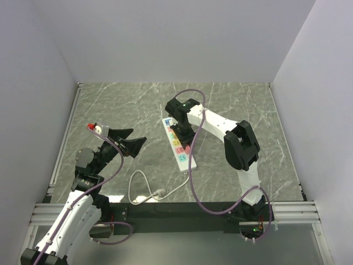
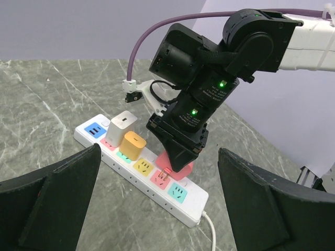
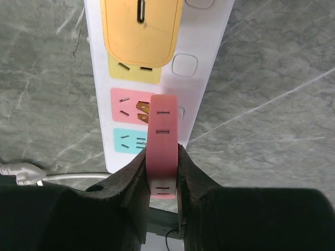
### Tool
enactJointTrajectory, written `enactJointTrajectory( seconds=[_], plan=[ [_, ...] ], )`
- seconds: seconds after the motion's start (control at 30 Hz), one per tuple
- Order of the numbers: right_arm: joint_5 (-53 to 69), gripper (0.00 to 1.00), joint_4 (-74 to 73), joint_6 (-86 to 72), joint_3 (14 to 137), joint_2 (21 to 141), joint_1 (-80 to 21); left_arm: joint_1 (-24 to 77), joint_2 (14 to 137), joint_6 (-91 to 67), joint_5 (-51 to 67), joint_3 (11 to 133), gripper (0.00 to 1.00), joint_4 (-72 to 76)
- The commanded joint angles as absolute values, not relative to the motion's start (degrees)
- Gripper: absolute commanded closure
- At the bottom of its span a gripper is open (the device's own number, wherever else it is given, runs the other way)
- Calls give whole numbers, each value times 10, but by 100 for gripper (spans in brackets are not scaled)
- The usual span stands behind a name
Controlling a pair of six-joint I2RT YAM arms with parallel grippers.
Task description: Insert the plug
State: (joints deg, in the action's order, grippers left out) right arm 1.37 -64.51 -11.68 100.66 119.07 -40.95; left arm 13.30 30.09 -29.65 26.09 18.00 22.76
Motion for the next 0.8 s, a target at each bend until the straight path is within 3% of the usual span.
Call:
enactJointTrajectory(
  seconds=[0.0, 0.23, 0.43, 0.77],
  plan=[
    [-14, 100, -662, -121, 1000, 1202, -409, 134, 294, -300, 262, 177, 0, 240],
    [-7, 100, -661, -119, 1024, 1184, -408, 134, 294, -296, 251, 177, 1, 236],
    [12, 100, -587, -128, 988, 1094, -406, 133, 282, -295, 266, 164, 1, 261],
    [193, 100, -269, -136, 694, 760, -414, 134, 270, -369, 429, 141, 1, 410]
  ],
)
